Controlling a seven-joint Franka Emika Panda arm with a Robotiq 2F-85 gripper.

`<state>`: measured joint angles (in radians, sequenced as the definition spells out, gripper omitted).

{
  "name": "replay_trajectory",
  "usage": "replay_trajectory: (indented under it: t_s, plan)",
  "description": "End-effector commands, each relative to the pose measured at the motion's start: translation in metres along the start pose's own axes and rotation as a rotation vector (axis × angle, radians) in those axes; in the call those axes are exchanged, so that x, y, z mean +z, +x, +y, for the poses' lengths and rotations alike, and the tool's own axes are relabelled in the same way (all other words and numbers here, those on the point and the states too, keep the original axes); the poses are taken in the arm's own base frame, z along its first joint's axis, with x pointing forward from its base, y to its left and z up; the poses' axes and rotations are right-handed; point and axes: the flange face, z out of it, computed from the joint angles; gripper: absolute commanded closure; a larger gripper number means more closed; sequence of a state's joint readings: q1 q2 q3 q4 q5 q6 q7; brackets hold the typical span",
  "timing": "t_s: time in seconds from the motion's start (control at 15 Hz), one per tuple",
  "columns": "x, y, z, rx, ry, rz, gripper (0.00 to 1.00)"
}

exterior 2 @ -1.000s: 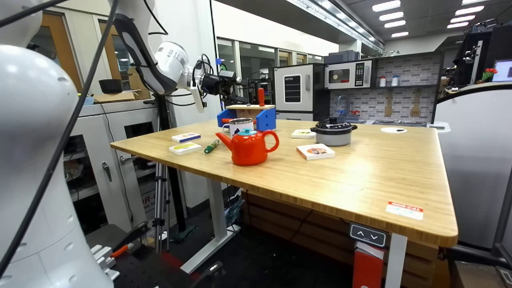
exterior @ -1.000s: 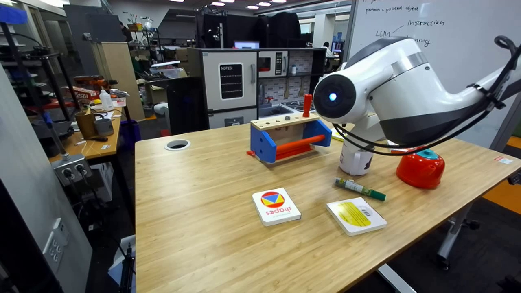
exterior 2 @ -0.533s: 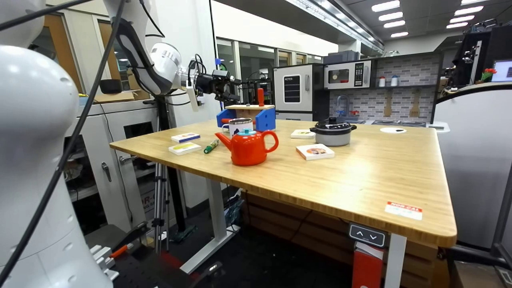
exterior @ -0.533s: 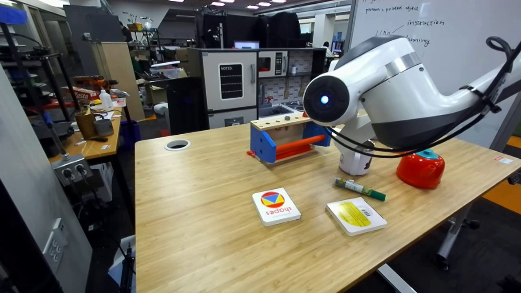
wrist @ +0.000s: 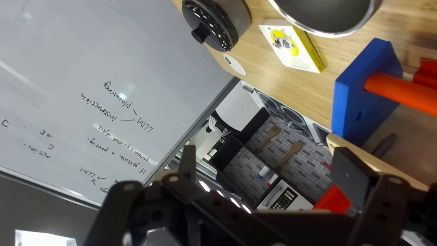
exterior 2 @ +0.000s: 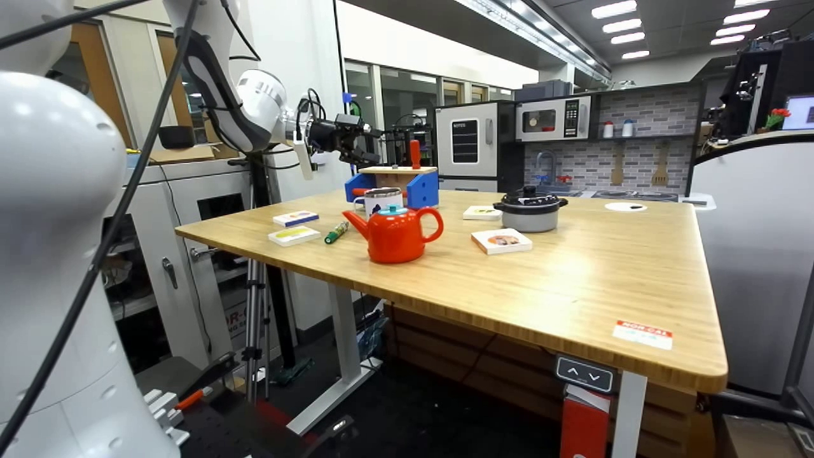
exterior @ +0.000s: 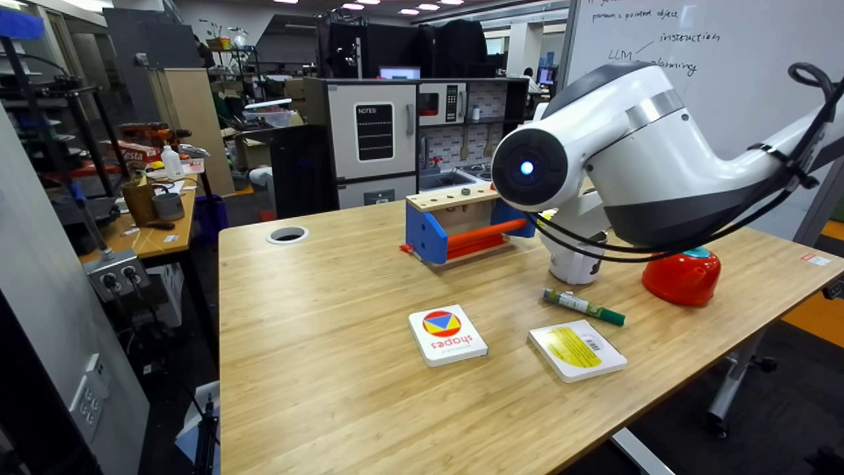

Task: Put the mug on the book

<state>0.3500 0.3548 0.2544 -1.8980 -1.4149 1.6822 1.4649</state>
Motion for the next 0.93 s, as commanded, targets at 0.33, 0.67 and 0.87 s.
replay_trajectory:
  t_s: [0.33, 0.67, 0.87]
  plan:
    - [-0.029, -0.042, -0.006, -0.034, 0.041, -0.049, 0.0]
    - [-0.044, -0.068, -0.017, -0.029, 0.065, -0.085, 0.0]
    - [-0.052, -0.079, -0.021, -0.015, 0.064, -0.112, 0.0]
